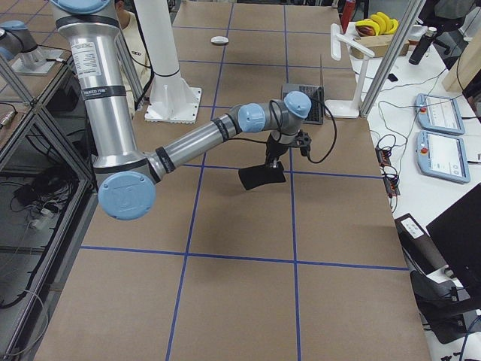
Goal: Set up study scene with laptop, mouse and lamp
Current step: 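Carry the mouse pad with the right gripper and drop it beside the laptop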
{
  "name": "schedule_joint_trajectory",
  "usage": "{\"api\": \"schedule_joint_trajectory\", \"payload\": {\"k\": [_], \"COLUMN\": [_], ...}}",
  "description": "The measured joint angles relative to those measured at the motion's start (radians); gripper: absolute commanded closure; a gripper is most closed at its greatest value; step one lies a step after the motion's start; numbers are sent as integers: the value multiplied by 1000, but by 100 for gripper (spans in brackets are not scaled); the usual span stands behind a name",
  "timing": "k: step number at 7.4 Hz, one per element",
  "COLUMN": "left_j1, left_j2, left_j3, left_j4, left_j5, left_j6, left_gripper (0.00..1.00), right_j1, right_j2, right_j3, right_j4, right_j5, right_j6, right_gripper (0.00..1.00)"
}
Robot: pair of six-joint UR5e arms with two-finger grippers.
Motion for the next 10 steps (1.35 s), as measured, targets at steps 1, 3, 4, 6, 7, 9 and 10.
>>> {"api": "schedule_joint_trajectory", "payload": {"k": [1,3,4,6,7,9,10], "left_j1": [-8,-13,-14,-15,-15,-18,-19], "left_j2": [4,38,62,102,117,150,160], "left_j3": [51,155,185,204,207,208,207], "left_j4": [2,4,3,-1,-2,-3,-5], "left_j5": [57,115,122,123,123,120,118], "left_j6": [111,415,535,668,718,797,813], "left_gripper": [1,1,1,1,1,1,1], "right_j1": [-5,-38,-60,-103,-128,-182,-202], "right_j2": [65,178,223,318,359,396,423], "right_j3": [-9,-39,-55,-100,-122,-154,-184], "right_j4": [-44,-86,-88,-83,-75,11,49], "right_j5": [-18,-49,-59,-65,-66,-78,-93], "right_j6": [10,90,141,252,313,458,514], "right_gripper": [100,100,100,100,100,100,100]}}
